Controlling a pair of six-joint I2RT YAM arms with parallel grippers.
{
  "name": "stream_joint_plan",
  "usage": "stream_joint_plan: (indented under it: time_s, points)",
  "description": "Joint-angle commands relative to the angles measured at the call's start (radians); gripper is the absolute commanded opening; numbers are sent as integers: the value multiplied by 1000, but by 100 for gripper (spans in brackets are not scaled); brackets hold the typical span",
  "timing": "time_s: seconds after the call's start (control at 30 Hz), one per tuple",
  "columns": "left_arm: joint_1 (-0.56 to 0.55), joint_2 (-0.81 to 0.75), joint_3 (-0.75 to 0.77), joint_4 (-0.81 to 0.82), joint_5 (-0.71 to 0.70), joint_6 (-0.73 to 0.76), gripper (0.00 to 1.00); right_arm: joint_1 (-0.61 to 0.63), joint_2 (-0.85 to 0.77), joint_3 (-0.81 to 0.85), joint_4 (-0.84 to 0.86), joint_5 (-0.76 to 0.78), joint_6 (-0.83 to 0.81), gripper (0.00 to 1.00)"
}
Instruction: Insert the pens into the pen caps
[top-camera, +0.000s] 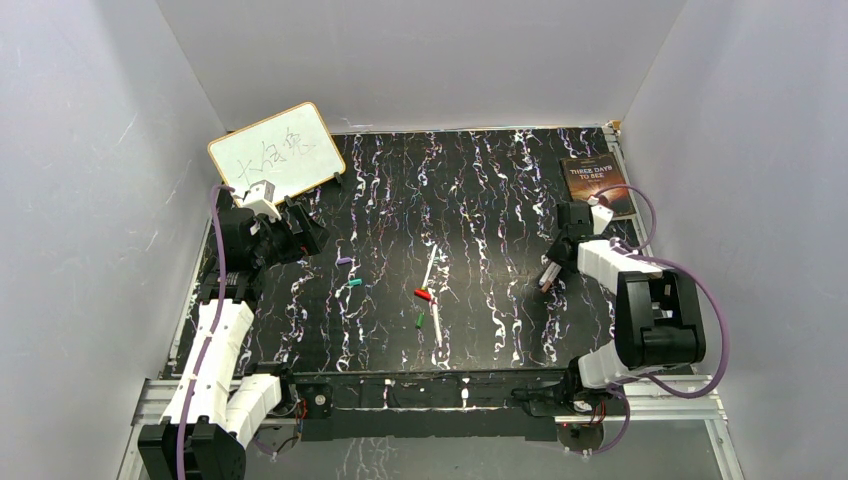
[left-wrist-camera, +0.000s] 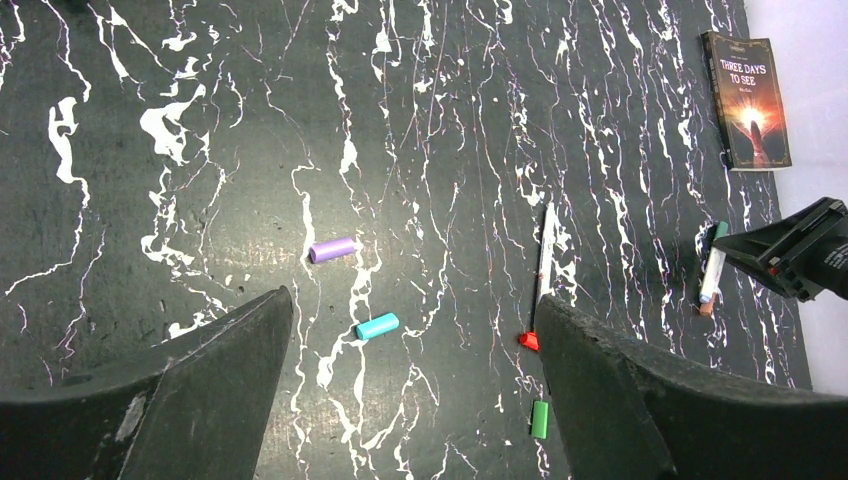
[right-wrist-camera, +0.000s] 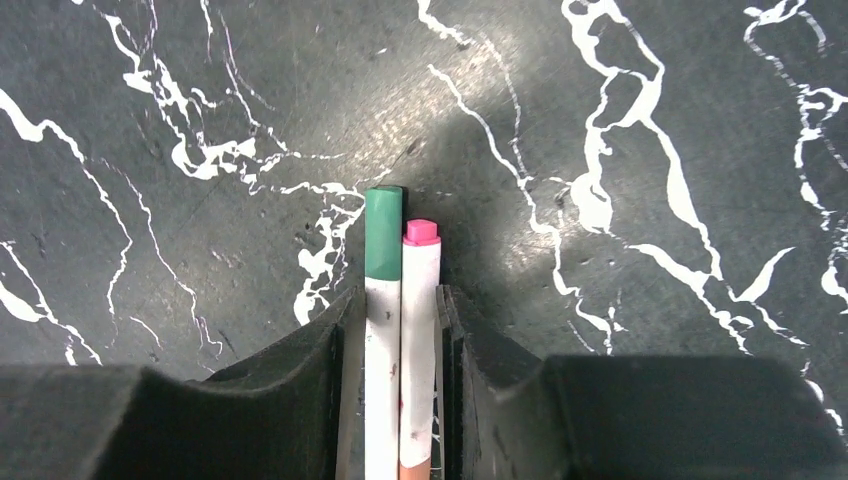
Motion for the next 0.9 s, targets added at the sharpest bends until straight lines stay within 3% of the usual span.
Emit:
stream_joint_plan:
  time_s: [0.0, 0.07, 0.27, 0.53, 0.57, 0.63, 0.73, 0.87]
  points:
    - [-4, -20, -2, -14, 8, 1, 90, -25, -48, 15, 24, -13, 0, 25]
    - [-4, -23, 0, -14, 8, 1, 90, -25, -58, 18, 18, -6, 0, 30]
    - [-4, -23, -2, -12, 8, 0, 90, -25, -131, 11, 20, -5, -13, 55]
    - [-5, -15, -10, 7, 14, -12, 89, 28, -234, -8, 32, -68, -25, 57]
    - [-6, -17, -13, 14, 18, -15, 86, 60, -241, -6, 32, -58, -22, 56]
    - [-16, -21, -17, 21, 19, -16, 70, 137, -246, 4, 31, -31, -12, 56]
    - [-34, -18, -11, 12, 0, -9, 58, 295, -208, 43, 20, 32, 16, 56]
    - [-42, -16, -5, -8, -20, -5, 26, 474, -120, 98, 25, 91, 60, 55]
